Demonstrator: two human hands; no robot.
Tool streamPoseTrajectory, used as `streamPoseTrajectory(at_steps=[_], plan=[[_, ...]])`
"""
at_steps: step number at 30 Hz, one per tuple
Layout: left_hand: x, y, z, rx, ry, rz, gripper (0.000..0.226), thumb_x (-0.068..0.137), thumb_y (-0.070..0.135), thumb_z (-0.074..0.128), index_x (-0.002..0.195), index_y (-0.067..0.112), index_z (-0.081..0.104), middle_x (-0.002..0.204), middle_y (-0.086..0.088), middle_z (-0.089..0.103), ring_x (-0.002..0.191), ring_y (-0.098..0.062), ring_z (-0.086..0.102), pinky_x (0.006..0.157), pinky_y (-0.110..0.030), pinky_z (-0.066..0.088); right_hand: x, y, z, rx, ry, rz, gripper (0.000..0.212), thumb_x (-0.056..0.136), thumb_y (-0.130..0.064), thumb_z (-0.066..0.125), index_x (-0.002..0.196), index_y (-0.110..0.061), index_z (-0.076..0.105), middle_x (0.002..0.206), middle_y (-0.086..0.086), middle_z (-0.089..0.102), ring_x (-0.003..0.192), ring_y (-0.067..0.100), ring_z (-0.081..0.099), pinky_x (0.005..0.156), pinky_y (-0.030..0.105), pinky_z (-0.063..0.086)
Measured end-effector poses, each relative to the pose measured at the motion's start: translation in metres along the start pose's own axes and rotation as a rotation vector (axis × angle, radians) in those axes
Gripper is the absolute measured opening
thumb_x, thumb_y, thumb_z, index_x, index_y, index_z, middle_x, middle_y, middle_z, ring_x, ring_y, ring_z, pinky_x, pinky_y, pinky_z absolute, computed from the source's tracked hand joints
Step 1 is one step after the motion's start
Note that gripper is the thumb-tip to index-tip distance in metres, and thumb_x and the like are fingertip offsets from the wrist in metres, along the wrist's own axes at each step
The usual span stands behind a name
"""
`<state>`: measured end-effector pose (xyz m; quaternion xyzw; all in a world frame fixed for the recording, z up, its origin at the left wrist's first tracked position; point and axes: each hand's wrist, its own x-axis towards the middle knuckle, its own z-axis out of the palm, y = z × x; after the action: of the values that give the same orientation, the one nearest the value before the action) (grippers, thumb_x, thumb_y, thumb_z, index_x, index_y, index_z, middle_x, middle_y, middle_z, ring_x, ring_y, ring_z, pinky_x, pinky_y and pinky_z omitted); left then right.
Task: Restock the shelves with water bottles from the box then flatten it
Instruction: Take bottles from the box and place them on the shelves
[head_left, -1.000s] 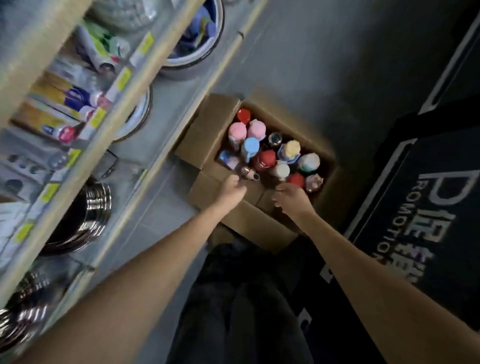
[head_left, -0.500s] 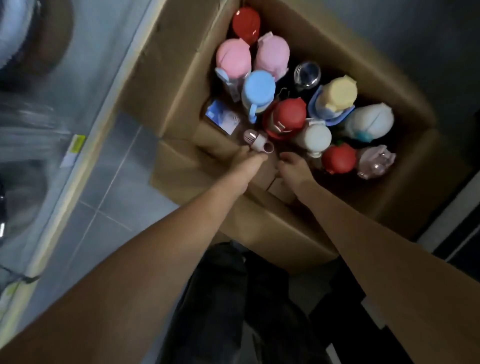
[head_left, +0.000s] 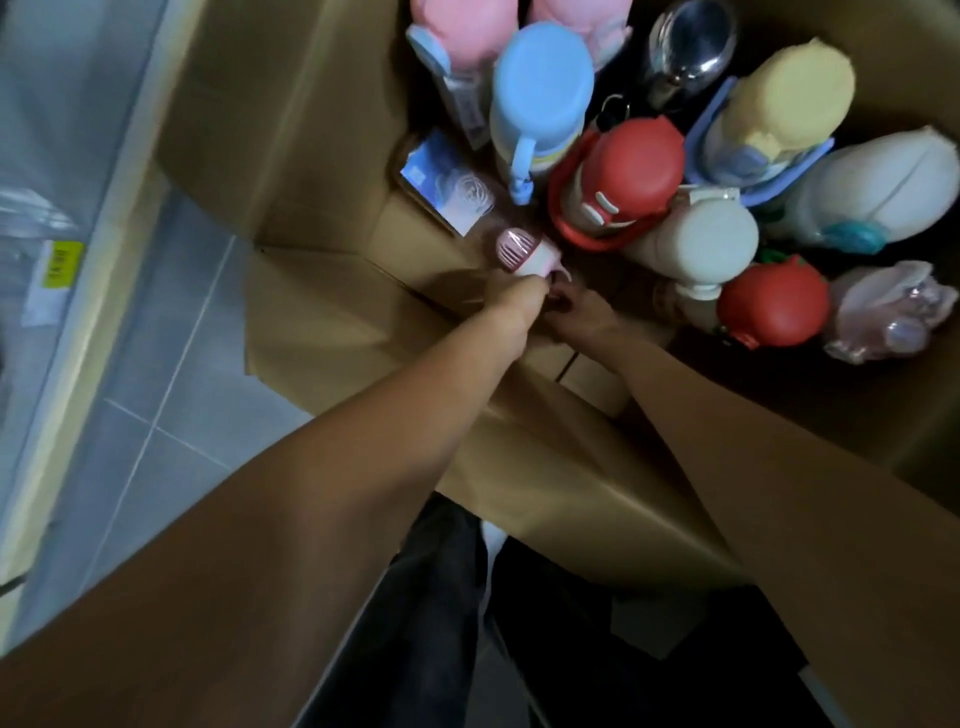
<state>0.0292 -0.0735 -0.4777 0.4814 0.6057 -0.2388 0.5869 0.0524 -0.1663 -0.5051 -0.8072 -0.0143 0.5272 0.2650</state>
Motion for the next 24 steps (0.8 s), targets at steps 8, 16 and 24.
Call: streamPoseTrajectory(at_steps=[8,16,24], plan=[[-0.034,0.014,-0.027,0.121,0.041,0.135,0.079,0.082,-0.004,0.051,0.150,0.020,0.018,0.147,-0.006,0.040,0.128,-0.022,0.045,0.108,-0.034,0.038,-0.043,-0.024,-0.013,-0.029,0.048,-0.020,0.022,0.094,-0.022,0.056,0.102,-0.004,0.064,0.091,0.016,0.057,0.086,0.026,0.053,0.071,0.027,0.036],[-0.113,0.036,-0.065,0.955,-0.196,0.451,0.078,0.084,0.006,0.059,0.150,0.018,0.020,0.157,-0.012,0.005,0.143,-0.027,0.022,0.114,-0.031,0.027,-0.142,-0.080,-0.069,0.116,0.017,-0.090,0.025,0.094,-0.024,0.058,0.111,-0.010,0.068,0.097,0.001,0.062,0.096,0.012,0.055,0.086,0.022,0.040],[-0.228,0.076,-0.103,0.832,-0.262,0.667,0.073,0.071,0.024,0.073,0.127,0.003,0.031,0.123,-0.018,0.046,0.111,-0.033,0.051,0.089,-0.038,0.048,-0.239,-0.169,-0.119,0.165,0.002,-0.016,0.023,0.092,-0.028,0.060,0.101,-0.008,0.067,0.068,-0.002,0.052,0.048,0.005,0.048,0.056,0.020,0.038]])
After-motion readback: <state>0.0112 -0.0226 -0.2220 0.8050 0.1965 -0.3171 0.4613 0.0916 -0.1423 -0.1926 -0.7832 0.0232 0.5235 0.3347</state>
